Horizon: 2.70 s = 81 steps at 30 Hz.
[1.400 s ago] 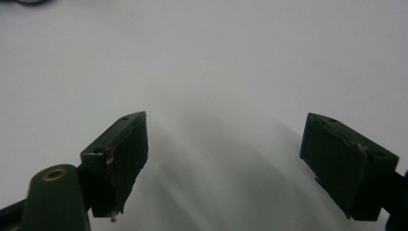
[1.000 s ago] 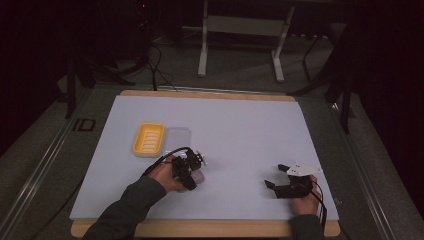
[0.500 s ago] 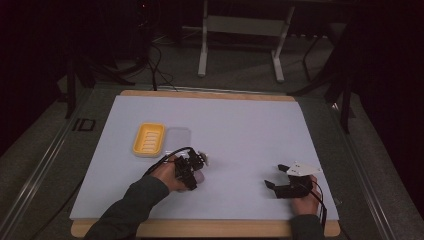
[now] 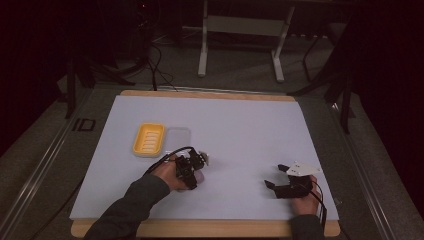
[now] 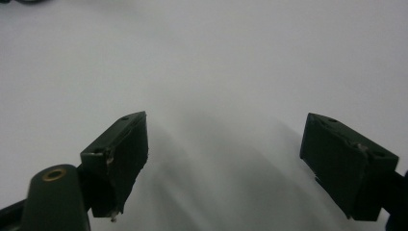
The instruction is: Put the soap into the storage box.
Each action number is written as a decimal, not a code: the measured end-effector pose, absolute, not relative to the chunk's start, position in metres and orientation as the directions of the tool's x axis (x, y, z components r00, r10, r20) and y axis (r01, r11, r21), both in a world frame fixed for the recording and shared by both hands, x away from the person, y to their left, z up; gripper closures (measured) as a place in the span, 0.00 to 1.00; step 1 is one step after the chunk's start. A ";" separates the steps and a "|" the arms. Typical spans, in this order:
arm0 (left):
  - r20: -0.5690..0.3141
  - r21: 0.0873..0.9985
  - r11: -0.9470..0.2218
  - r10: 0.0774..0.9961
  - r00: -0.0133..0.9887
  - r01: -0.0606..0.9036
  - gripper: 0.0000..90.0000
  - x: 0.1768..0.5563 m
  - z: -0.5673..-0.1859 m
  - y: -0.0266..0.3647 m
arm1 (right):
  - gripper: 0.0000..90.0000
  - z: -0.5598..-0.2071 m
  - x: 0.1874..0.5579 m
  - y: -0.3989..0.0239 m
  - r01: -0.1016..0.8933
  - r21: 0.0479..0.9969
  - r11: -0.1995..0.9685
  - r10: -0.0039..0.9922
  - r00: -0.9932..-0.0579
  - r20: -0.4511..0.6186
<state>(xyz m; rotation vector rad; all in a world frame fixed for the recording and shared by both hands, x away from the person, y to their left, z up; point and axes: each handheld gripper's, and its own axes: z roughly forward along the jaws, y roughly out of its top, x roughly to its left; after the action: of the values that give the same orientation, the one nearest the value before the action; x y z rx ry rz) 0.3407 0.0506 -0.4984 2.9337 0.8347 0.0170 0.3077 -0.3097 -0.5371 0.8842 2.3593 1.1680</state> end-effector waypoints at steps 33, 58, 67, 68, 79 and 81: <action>-0.054 0.077 -0.852 0.515 0.855 0.518 0.55 0.351 -0.490 0.064 | 0.19 -0.537 0.308 -0.310 0.373 0.803 0.465 0.673 -0.738 -0.046; -0.049 0.128 -0.818 0.560 0.827 0.561 0.55 0.362 -0.465 0.084 | 0.19 -0.537 0.308 -0.310 0.374 0.803 0.465 0.673 -0.738 -0.046; -0.035 0.136 -0.812 0.569 0.821 0.568 0.55 0.365 -0.455 0.090 | 0.19 -0.537 0.308 -0.310 0.373 0.803 0.465 0.673 -0.738 -0.047; -0.034 0.138 -0.812 0.569 0.822 0.568 0.55 0.365 -0.454 0.091 | 0.19 -0.537 0.308 -0.310 0.373 0.803 0.465 0.673 -0.738 -0.047; -0.030 0.167 -0.789 0.596 0.803 0.592 0.55 0.370 -0.441 0.103 | 0.19 -0.537 0.308 -0.310 0.372 0.804 0.463 0.673 -0.738 -0.046; -0.031 0.172 -0.784 0.601 0.799 0.597 0.55 0.371 -0.439 0.105 | 0.19 -0.537 0.308 -0.310 0.371 0.805 0.463 0.673 -0.738 -0.047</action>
<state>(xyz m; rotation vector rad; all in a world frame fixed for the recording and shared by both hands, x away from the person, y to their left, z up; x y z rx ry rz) 0.3715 0.1054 -0.4391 2.8135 0.9449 0.0384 0.3075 -0.3099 -0.5370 0.8810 2.3575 1.1667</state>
